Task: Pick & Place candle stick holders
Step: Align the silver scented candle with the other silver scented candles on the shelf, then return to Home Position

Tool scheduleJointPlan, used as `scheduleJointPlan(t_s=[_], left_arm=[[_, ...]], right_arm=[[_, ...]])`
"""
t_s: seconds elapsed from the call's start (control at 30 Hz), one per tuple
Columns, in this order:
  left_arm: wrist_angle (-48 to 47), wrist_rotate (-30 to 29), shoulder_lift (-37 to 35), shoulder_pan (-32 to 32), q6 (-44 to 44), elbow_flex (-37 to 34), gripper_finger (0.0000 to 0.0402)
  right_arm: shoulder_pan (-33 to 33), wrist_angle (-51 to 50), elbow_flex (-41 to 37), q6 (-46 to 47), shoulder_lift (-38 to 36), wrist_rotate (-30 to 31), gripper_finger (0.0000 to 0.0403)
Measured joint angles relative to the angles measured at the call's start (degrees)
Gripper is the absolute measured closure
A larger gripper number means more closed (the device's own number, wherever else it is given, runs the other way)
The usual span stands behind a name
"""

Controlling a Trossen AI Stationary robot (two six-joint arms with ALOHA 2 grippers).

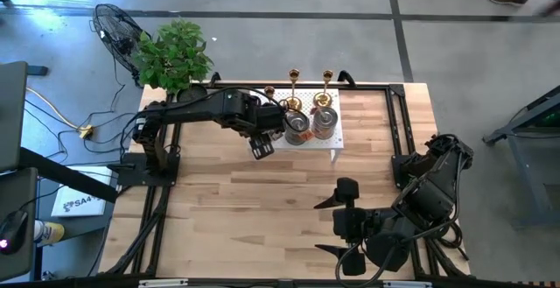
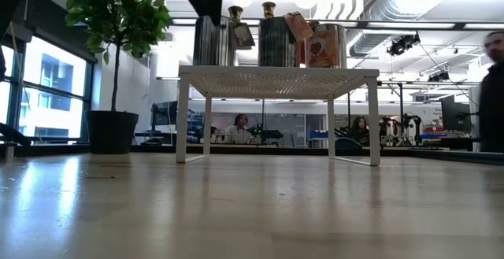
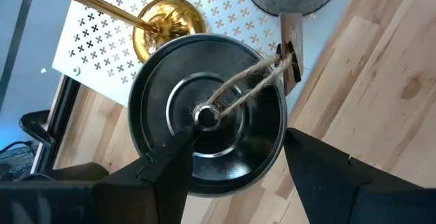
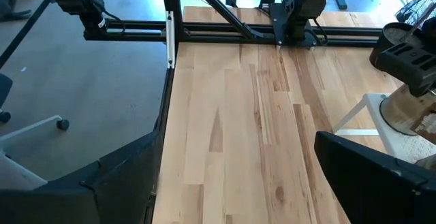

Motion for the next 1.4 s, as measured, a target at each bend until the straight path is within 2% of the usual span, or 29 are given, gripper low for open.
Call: scheduleJointPlan(t_s=[0.37, 1.13, 1.27, 1.4], left_arm=[[0.02, -4.47, 0.02, -0.08, 0.97, 0.00, 0.0179], [0.26, -5.55, 0.02, -0.11, 4.44, 0.00, 0.0178], [0.46, -5.57, 0.02, -0.11, 4.44, 0.00, 0.0159], [0.51, -5.55, 0.02, -0.11, 4.44, 0.00, 0.0115]], right_arm=[[0.00, 0.00, 0.00, 0.26, 0.00, -0.16, 0.0024], [-0.24, -0.12, 0.00, -0.15, 0.00, 0.32, 0.0024], [-0.24, -0.18, 0.00, -0.07, 0.00, 0.31, 0.0024], [-0.24, -0.20, 0.00, 0.02, 0.00, 0.28, 0.0024]])
